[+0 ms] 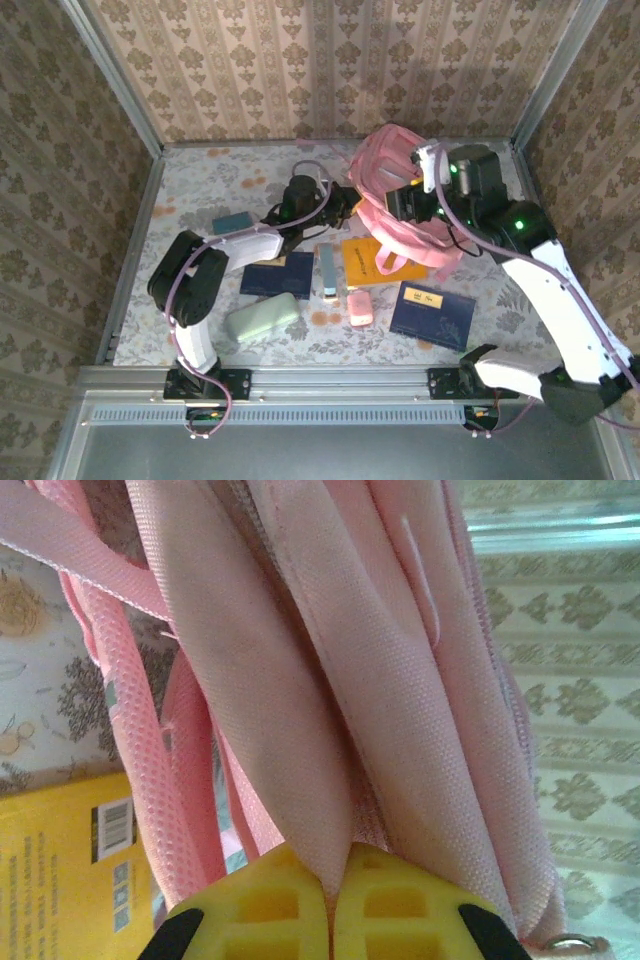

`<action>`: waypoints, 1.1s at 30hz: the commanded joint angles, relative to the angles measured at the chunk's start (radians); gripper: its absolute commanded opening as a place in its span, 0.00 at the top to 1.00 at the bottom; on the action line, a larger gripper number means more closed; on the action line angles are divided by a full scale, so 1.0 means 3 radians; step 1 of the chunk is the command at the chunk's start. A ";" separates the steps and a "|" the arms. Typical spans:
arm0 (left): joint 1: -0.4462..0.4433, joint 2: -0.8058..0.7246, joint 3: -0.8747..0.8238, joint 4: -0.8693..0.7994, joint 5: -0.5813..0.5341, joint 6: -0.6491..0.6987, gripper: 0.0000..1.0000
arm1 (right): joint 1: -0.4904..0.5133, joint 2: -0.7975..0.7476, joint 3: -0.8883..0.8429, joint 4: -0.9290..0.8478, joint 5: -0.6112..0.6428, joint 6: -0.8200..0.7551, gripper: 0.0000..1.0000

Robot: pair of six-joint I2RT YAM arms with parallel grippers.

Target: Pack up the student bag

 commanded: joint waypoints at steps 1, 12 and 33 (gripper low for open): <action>-0.0073 -0.0143 0.0123 -0.0054 0.0066 0.0259 1.00 | 0.0064 0.0241 0.0293 -0.0653 0.0299 0.0184 0.35; -0.0163 -0.0173 0.0087 -0.0259 0.0032 0.0446 1.00 | 0.0094 0.1225 0.0821 -0.0742 0.1259 0.0571 0.37; -0.0206 -0.0061 0.0036 -0.0120 0.0007 0.0345 1.00 | 0.0260 0.2183 0.1083 -0.0671 0.1690 0.0855 0.52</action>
